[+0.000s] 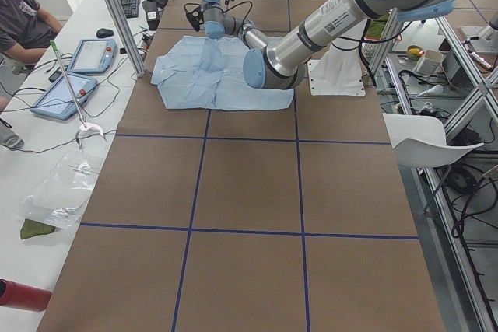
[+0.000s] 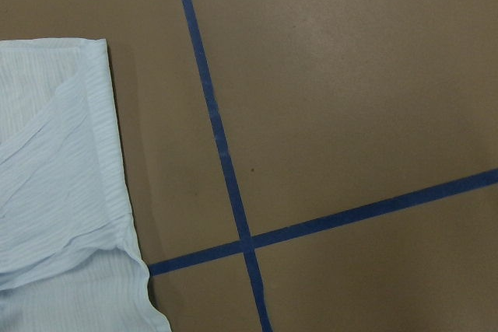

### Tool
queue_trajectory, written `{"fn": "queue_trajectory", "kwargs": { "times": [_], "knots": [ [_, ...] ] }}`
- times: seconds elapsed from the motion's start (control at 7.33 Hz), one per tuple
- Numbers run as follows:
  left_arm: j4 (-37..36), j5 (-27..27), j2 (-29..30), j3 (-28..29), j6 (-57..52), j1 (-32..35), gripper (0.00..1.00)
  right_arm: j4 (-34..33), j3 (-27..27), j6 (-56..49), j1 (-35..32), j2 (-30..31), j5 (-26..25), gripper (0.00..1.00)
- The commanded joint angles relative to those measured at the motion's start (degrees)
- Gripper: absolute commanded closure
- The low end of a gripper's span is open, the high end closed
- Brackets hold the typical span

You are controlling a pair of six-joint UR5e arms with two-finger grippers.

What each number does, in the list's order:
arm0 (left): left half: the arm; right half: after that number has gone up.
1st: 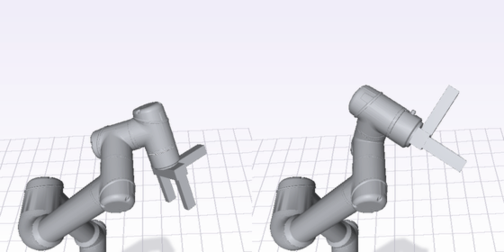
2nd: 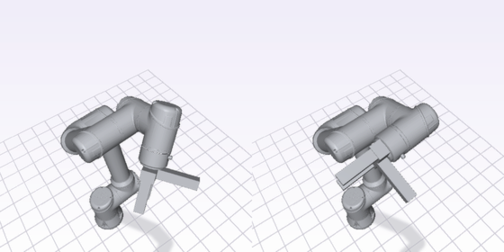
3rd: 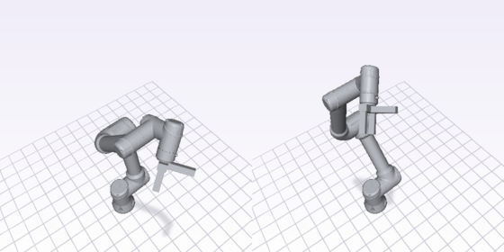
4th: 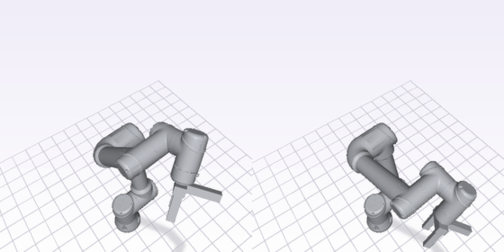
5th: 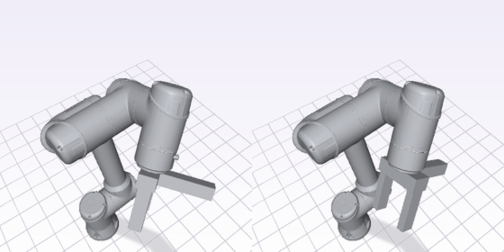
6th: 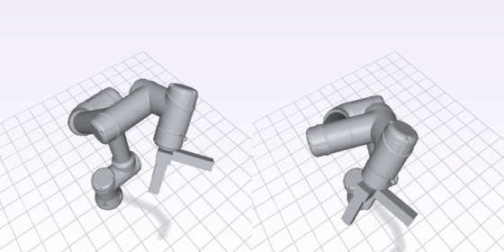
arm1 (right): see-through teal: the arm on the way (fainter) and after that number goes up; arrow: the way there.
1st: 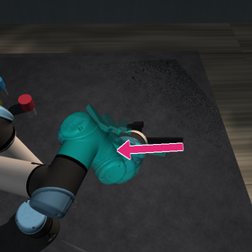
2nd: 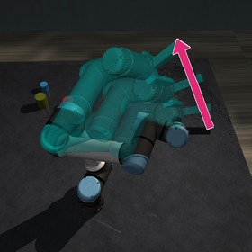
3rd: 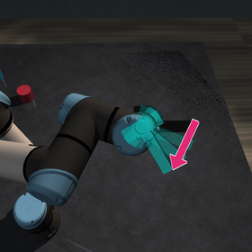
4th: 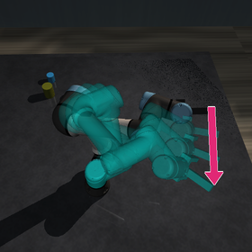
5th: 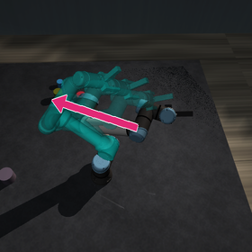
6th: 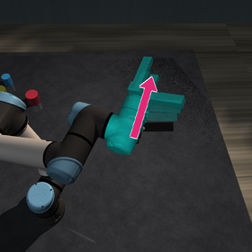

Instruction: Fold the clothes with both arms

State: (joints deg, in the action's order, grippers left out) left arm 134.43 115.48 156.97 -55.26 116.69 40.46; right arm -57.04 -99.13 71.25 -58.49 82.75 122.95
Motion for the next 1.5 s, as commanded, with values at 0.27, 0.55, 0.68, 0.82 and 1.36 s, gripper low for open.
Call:
{"fn": "queue_trajectory", "kwargs": {
  "times": [0.27, 0.55, 0.68, 0.82, 1.36],
  "knots": [
    [-0.66, 0.62, -0.86, -7.19, 2.75, -0.03, 0.09, 0.27, -3.16, 7.28, 6.60, 0.40, -0.25, 0.00],
    [-2.24, 1.23, -10.39, -20.15, 2.14, 0.05, 0.09, 0.27, -10.34, 19.83, 18.08, 2.75, -6.89, 0.00],
    [-2.24, 1.15, -16.72, -27.80, 1.79, 0.14, 0.11, 0.18, -14.47, 26.50, 25.11, 5.82, -14.07, 0.00],
    [-2.51, 0.89, -22.09, -34.06, -1.87, 0.23, 0.11, 0.09, -17.13, 31.01, 31.18, 9.59, -19.18, 0.01],
    [-2.77, 0.18, -25.40, -37.20, -5.07, 0.32, 0.11, -3.85, -19.26, 37.12, 44.78, 13.93, -33.74, 0.11]
  ]
}}
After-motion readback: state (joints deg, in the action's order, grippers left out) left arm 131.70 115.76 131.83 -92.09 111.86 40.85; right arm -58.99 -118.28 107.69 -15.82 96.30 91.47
